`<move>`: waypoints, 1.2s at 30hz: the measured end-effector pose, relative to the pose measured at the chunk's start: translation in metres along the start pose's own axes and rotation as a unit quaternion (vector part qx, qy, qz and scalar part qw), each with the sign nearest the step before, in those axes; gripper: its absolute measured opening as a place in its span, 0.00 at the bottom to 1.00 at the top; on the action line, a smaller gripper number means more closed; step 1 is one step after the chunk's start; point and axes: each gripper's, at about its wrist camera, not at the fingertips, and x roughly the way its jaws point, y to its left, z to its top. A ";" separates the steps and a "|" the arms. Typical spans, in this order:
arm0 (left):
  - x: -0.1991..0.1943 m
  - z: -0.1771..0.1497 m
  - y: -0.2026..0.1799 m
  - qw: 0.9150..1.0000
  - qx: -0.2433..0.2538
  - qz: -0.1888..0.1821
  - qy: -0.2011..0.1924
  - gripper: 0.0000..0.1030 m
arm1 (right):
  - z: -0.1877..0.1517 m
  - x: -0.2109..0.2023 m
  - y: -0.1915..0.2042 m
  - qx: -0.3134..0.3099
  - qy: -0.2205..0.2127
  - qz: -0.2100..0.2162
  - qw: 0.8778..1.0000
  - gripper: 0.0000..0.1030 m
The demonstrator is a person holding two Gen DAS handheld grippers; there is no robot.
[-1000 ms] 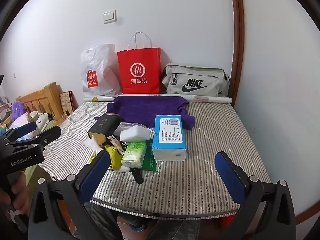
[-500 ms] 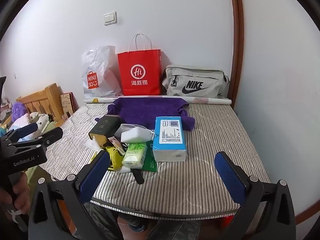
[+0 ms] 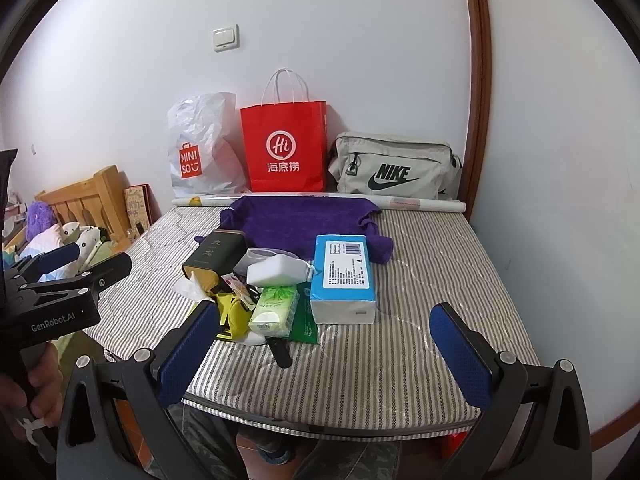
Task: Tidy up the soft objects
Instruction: 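Move both tools toward the pile of items beside the purple towel, then grasp the white tissue with the left tool while the right tool grasps the green tissue pack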
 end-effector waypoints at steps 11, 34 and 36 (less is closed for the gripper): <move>-0.002 0.009 -0.003 1.000 0.000 -0.013 -0.005 1.00 | 0.000 0.002 0.001 0.003 -0.002 0.012 1.000 1.00; 0.121 -0.033 0.035 0.992 -0.063 -0.052 0.097 0.98 | -0.025 0.124 0.006 -0.013 0.077 0.037 0.996 0.98; 0.131 -0.036 0.037 0.992 -0.064 -0.059 0.094 0.98 | -0.027 0.135 0.008 -0.013 0.086 0.040 0.995 0.98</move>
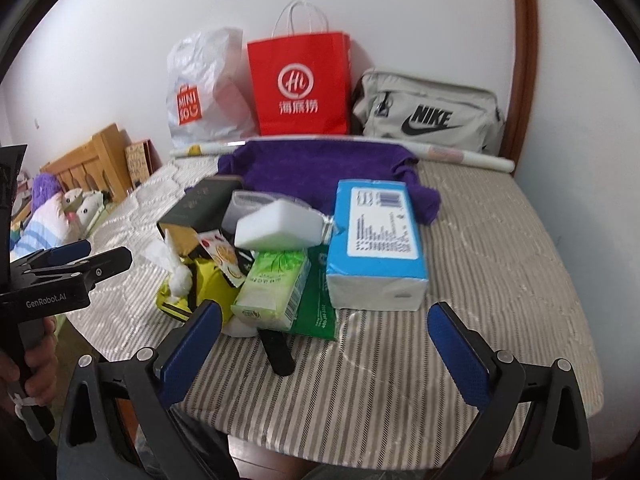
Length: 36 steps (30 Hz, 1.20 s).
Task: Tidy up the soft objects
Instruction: 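Grasp the white tissue with the left tool while the right tool grasps the green tissue pack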
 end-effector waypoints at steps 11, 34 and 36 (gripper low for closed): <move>0.051 -0.006 -0.006 0.999 0.020 -0.034 0.027 0.88 | -0.006 0.038 0.005 -0.004 0.026 0.029 0.999 0.98; 0.076 -0.004 -0.004 0.995 0.041 -0.079 0.039 0.38 | -0.004 0.072 0.009 0.010 0.054 0.055 0.997 0.98; 0.080 -0.005 -0.002 0.996 0.037 -0.076 0.042 0.40 | -0.003 0.075 0.011 0.011 0.056 0.058 0.997 0.98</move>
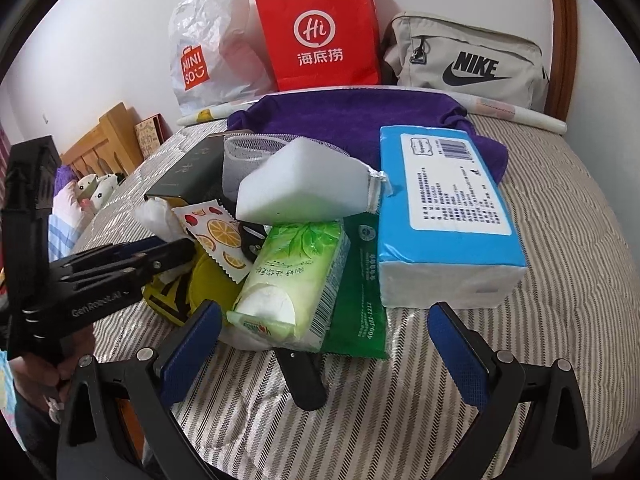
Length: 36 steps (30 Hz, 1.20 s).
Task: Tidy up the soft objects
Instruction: 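Grasp the white tissue with the left tool while the right tool grasps the green tissue pack, then carry both items onto the purple towel and open both tools to release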
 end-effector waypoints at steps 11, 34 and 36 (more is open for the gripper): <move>-0.001 -0.002 0.010 1.000 -0.005 -0.017 -0.002 0.29 | 0.000 0.031 0.016 -0.028 0.024 -0.020 0.999 0.89; -0.024 -0.010 0.007 1.000 -0.018 0.005 -0.018 0.23 | -0.046 -0.042 -0.015 -0.038 0.010 0.010 0.999 0.51; -0.029 -0.011 0.007 1.000 -0.018 0.009 -0.020 0.23 | -0.054 -0.046 -0.024 -0.030 0.011 0.007 0.999 0.51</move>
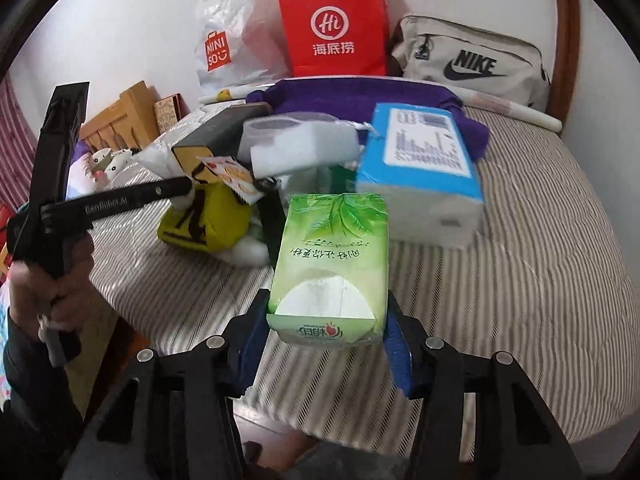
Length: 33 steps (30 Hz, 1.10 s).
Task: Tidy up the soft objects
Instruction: 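Carry both items onto the purple towel and open both tools to release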
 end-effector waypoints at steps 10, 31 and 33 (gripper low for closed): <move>-0.023 0.004 0.000 1.000 -0.001 0.019 -0.007 0.22 | -0.019 0.006 -0.041 0.052 0.018 -0.038 0.998 0.51; -0.054 0.076 -0.007 0.998 0.025 0.057 -0.027 0.22 | 0.063 -0.033 -0.060 0.051 -0.048 -0.031 0.997 0.51; -0.053 0.084 -0.005 0.997 0.025 0.059 -0.030 0.22 | 0.077 -0.032 -0.064 0.052 -0.053 -0.030 0.997 0.51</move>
